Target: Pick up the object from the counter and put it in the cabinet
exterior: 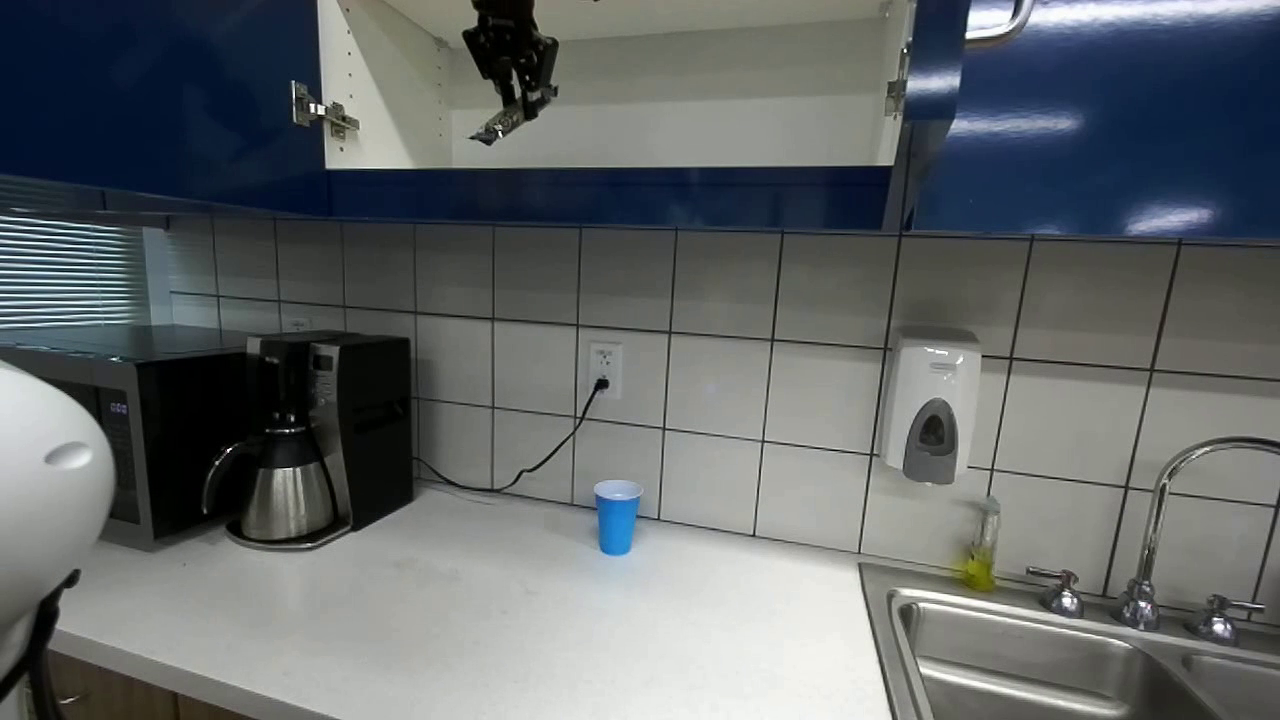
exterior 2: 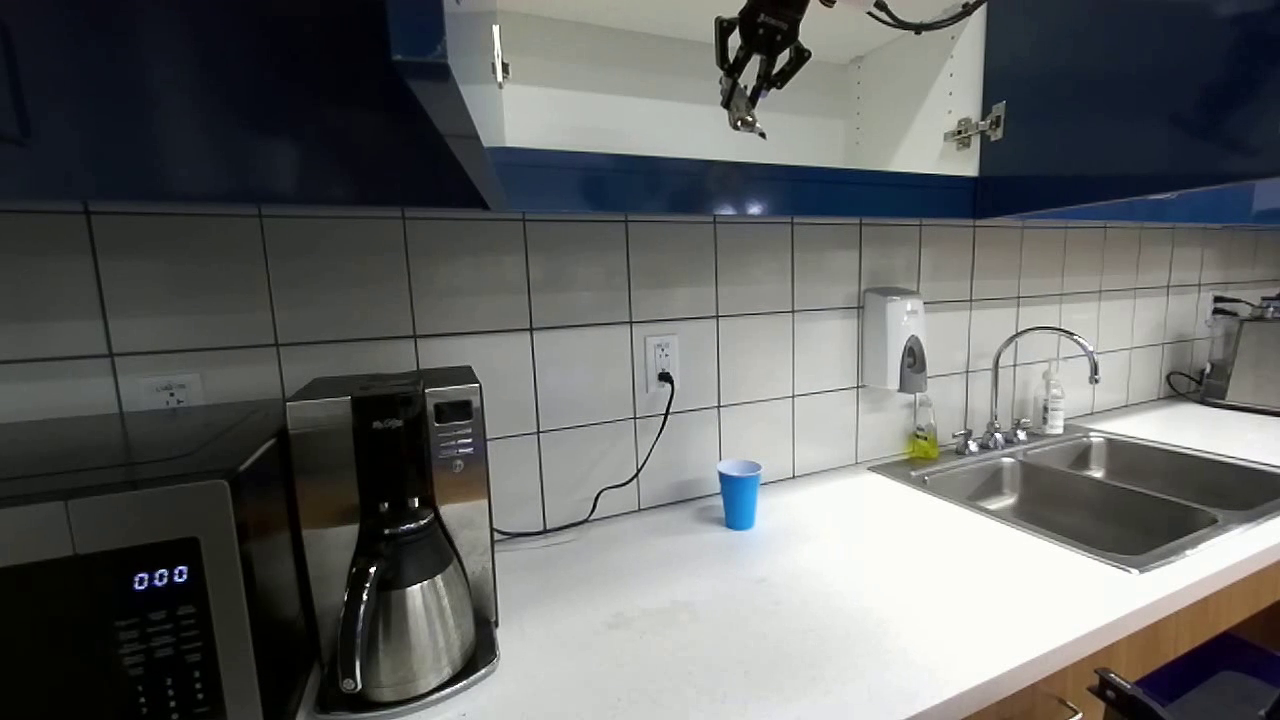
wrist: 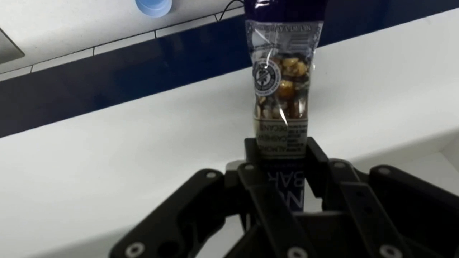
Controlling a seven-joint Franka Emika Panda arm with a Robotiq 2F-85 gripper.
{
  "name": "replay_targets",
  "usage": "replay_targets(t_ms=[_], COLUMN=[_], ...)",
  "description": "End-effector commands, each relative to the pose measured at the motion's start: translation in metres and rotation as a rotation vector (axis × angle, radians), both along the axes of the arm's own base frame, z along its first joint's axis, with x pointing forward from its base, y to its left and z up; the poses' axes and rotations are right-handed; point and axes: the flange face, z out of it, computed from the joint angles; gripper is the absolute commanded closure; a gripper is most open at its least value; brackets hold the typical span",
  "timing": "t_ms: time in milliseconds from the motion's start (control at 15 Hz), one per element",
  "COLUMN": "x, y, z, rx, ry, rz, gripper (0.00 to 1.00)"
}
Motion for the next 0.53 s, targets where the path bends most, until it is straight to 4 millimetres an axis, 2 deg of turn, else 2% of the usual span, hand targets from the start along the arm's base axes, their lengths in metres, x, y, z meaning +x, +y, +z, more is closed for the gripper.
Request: replay_targets(t_ms=[0,467], x=[0.018,0.045], y=[0.006,0.011], z=[0.006,-0.003], rx=[0.023,0.041], ry=[-0.039,-0.040], rz=[-0.027,-0.049], gripper=[0.91,0.91])
